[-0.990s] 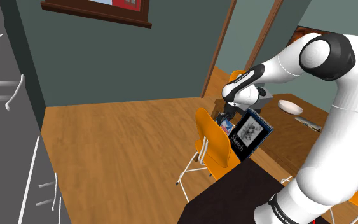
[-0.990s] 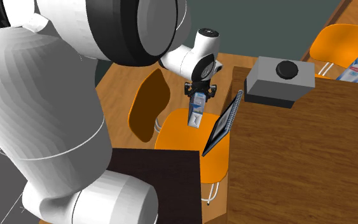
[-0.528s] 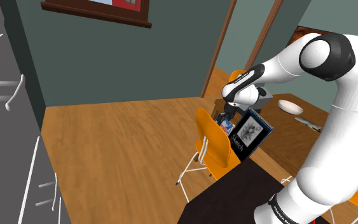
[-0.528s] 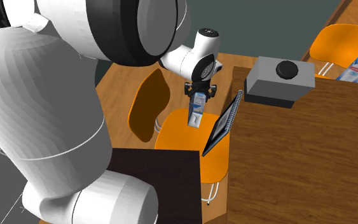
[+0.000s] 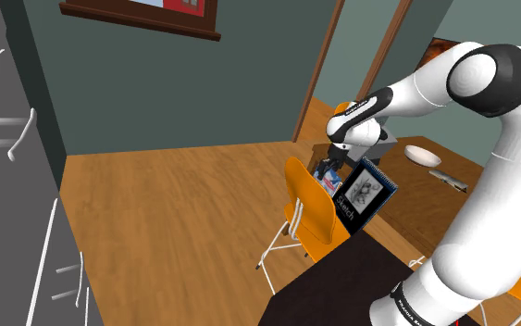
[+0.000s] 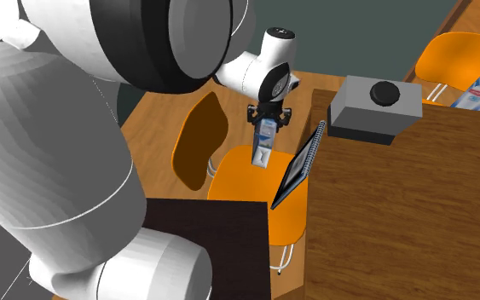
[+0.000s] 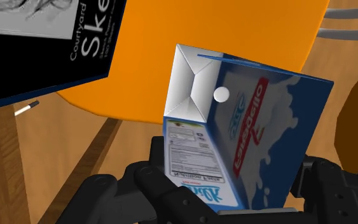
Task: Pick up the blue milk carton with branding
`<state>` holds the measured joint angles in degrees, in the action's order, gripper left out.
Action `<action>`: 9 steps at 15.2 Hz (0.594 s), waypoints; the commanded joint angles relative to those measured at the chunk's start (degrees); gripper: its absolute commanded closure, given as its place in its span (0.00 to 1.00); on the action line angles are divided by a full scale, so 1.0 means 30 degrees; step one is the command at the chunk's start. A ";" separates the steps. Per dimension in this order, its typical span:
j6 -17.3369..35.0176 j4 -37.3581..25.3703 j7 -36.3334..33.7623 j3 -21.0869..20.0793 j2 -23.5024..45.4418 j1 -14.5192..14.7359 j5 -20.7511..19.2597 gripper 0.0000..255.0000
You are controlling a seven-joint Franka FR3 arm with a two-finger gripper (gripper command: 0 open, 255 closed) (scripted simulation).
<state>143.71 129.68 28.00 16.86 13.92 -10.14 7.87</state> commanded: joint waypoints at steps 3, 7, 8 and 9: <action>-0.0904 -0.0170 -0.0310 0.0186 -0.0798 0.0108 -0.0457 1.00; -0.1836 -0.0363 -0.0622 0.0320 -0.1584 0.0201 -0.0894 1.00; -0.2072 -0.0422 -0.0695 0.0347 -0.1772 0.0220 -0.0996 1.00; -0.2309 -0.0486 -0.0766 0.0371 -0.1957 0.0237 -0.1095 1.00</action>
<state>137.61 128.64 25.76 17.84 8.53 -9.39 4.84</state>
